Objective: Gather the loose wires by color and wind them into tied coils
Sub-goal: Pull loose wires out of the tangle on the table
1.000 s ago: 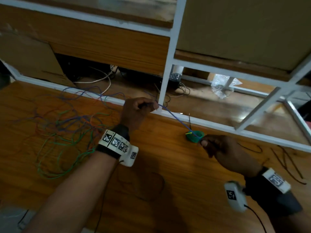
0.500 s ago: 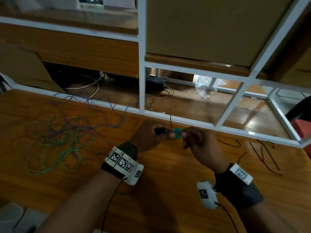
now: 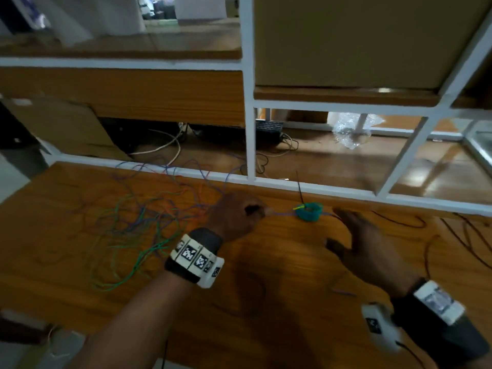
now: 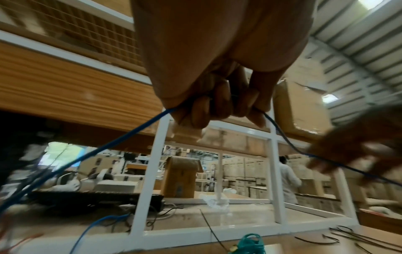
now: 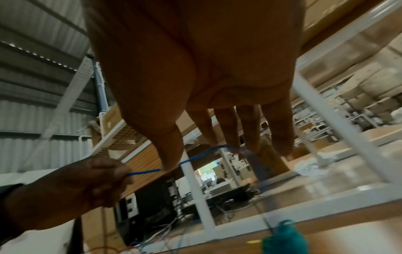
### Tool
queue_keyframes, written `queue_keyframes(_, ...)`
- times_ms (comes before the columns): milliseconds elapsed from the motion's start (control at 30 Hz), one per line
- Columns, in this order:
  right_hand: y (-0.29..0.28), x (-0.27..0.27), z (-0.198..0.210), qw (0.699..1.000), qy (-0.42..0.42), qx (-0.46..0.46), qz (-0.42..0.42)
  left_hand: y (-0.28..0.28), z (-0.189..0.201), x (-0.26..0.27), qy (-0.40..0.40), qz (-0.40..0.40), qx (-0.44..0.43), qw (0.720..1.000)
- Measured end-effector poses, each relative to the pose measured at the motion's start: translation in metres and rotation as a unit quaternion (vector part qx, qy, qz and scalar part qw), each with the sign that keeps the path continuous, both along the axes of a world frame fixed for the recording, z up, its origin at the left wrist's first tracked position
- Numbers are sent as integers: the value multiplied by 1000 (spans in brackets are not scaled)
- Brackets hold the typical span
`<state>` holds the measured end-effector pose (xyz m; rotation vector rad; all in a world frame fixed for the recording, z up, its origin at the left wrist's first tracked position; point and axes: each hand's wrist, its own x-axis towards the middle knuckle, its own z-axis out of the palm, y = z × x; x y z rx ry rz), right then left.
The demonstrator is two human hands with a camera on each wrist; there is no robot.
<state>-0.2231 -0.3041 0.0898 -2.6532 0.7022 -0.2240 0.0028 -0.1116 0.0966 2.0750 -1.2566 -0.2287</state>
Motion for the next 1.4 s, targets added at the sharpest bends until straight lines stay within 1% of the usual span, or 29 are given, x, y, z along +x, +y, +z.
queue_keyframes(67,21,35,-1,997,-49,-34,49,-8,-2,3,-1,-27,8,1000)
queue_keyframes(133,44,70,1,991,-79,-39,102,-11,-4,9,15,-27,-5,1000)
queue_keyframes(200,53,96,3,986,-114,-31,118,-9,-3,21,34,-17,-41,998)
queue_keyframes(267,49,109,7,986,-141,-20,81,1,-1,36,73,-13,-80,994)
queue_keyframes(333,34,108,13,986,-161,-5,37,16,-4,55,99,2,-82,992)
queue_keyframes(433,18,97,25,983,-181,-1,-32,50,-23,82,113,41,-23,993)
queue_keyframes(500,7,86,30,977,-198,18,-74,70,-37,93,118,72,11,990)
queue_keyframes(567,1,78,26,984,-158,27,-73,82,-46,98,119,114,29,986)
queue_keyframes(633,4,75,15,997,-60,32,-41,84,-44,96,96,135,42,985)
queue_keyframes(667,10,75,10,999,-13,22,-29,82,-41,94,73,129,45,988)
queue_keyframes(733,23,80,3,999,33,-16,0,75,-31,85,22,83,48,995)
queue_keyframes(800,39,90,6,998,11,-39,46,65,-23,73,-24,15,47,998)
queue_keyframes(867,58,107,13,990,-16,-80,115,52,-19,64,-59,-34,45,997)
queue_keyframes(933,75,129,14,982,-14,-106,153,41,-19,58,-88,-58,6,994)
queue_keyframes(967,81,137,15,982,-6,-103,157,39,-19,58,-95,-63,-14,993)
queue_keyframes(1033,81,146,15,986,-17,-66,149,39,-17,58,-95,-59,-34,993)
queue_keyframes(1100,72,146,27,988,-82,-14,129,48,-20,66,-77,-35,-42,996)
queue_keyframes(1167,59,140,49,984,-154,14,91,63,-26,79,-9,15,-22,1000)
queue_keyframes(1200,52,136,61,979,-189,13,72,72,-32,85,8,49,-4,999)
queue_keyframes(1233,44,130,72,974,-221,5,54,82,-38,91,0,87,10,996)
queue_keyframes(1267,37,125,81,970,-242,-1,32,91,-42,96,-27,118,24,992)
queue_keyframes(1300,29,120,87,966,-258,-1,10,98,-46,101,-41,142,29,989)
queue_keyframes(1333,21,115,89,963,-270,9,-10,104,-47,103,-34,158,25,987)
queue_keyframes(1367,16,109,89,963,-266,19,-28,108,-47,106,-20,169,13,985)
queue_keyframes(1400,13,105,86,968,-245,25,-40,110,-48,110,-8,174,0,985)
